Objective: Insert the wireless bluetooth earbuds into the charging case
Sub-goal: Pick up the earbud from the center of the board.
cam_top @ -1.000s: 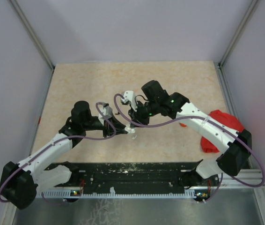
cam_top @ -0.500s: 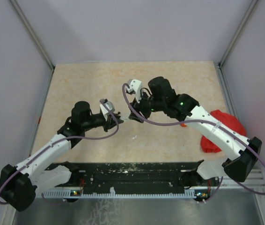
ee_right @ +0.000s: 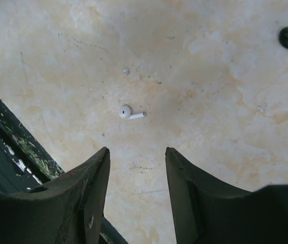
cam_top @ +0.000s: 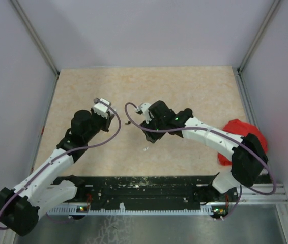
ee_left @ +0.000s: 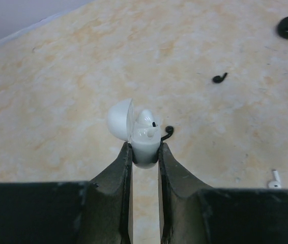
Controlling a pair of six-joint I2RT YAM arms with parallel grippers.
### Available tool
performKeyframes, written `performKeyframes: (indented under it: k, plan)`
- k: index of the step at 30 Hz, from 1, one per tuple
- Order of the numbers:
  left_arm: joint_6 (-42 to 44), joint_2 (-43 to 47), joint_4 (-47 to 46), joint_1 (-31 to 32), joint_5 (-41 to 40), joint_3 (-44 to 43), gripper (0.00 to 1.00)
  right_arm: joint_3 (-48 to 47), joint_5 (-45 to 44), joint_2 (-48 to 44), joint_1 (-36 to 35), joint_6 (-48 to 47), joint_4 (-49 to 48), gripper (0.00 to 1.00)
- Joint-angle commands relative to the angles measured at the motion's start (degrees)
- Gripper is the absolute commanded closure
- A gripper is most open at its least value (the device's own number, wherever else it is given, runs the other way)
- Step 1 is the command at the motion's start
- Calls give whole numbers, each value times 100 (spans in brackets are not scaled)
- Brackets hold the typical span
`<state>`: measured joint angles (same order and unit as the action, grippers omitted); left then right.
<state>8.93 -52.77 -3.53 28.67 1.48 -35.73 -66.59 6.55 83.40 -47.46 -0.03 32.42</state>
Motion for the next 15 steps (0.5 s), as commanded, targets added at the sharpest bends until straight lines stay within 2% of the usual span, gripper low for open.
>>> performKeyframes:
  k: [1, 5, 15]
  plan:
    - [-291, 42, 219, -276, -794, -78, 99, 108, 18, 327, -130, 41, -373, 54]
    - [-355, 101, 259, -447, -870, -92, 99, 99, -99, 683, -305, 19, -395, 59]
    - [-546, 214, 350, -676, -1329, -81, 99, -67, -777, 1560, -874, 354, -504, 65]
